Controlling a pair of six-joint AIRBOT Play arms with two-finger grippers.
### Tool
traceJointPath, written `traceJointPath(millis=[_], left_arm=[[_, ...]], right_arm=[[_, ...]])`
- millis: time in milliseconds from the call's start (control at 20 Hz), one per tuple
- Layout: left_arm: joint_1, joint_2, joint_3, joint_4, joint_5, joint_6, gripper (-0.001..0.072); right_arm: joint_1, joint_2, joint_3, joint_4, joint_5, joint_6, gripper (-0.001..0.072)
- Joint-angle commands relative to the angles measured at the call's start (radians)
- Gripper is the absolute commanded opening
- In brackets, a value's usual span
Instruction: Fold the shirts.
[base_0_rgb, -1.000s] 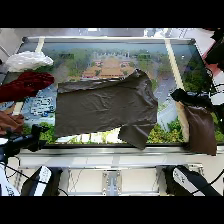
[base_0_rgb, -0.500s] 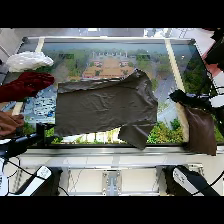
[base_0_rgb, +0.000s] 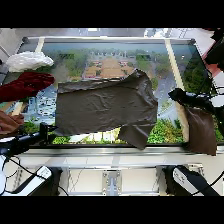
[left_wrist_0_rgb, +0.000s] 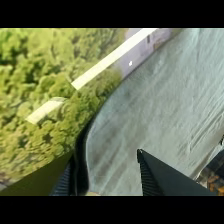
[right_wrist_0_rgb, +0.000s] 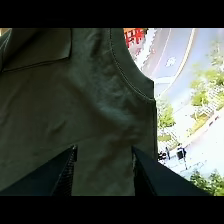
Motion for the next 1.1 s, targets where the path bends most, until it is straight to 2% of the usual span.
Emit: traceJointPath(millis=[0, 50, 100, 150, 200, 250, 400, 600, 800, 1050], left_arm=[[-0.087, -0.042, -0.001, -0.008, 0.070, 0.000, 0.0458], [-0.092, -0.043, -0.001, -0.024, 0.087, 0.000, 0.0457], [-0.091, -0.043, 0.000, -0.039, 0.092, 0.001, 0.0397], [-0.091, -0.043, 0.000, -0.038, 0.098, 0.001, 0.0197], [-0.092, -0.043, 0.000, -0.038, 0.096, 0.001, 0.0042], [-0.092, -0.042, 0.000, -0.038, 0.086, 0.002, 0.0011], [-0.091, -0.042, 0.000, -0.038, 0.076, 0.024, 0.0011], [-0.091, -0.042, 0.000, -0.038, 0.073, 0.042, 0.0011], [-0.091, -0.042, 0.000, -0.038, 0.068, 0.055, 0.0011], [-0.091, -0.042, 0.000, -0.038, 0.068, 0.069, 0.0011]], right_arm=[[0.000, 0.002, 0.001, 0.016, 0.011, 0.000, 0.0411], [0.000, 0.005, 0.001, 0.016, 0.016, 0.000, 0.0410], [0.000, 0.008, 0.001, 0.015, 0.020, 0.000, 0.0410], [0.000, 0.011, 0.001, 0.008, 0.026, 0.000, 0.0411], [-0.001, 0.013, 0.001, -0.011, 0.040, 0.015, 0.0411], [-0.009, 0.013, 0.000, -0.040, 0.072, 0.020, 0.0410], [-0.100, 0.013, -0.040, -0.099, 0.238, 0.062, 0.0411], [-0.254, -0.030, -0.178, -0.010, 0.416, 0.039, 0.0410], [-0.259, -0.126, -0.258, 0.093, 0.359, -0.020, 0.0411], [-0.111, -0.285, -0.270, 0.181, 0.217, -0.057, 0.0411]])
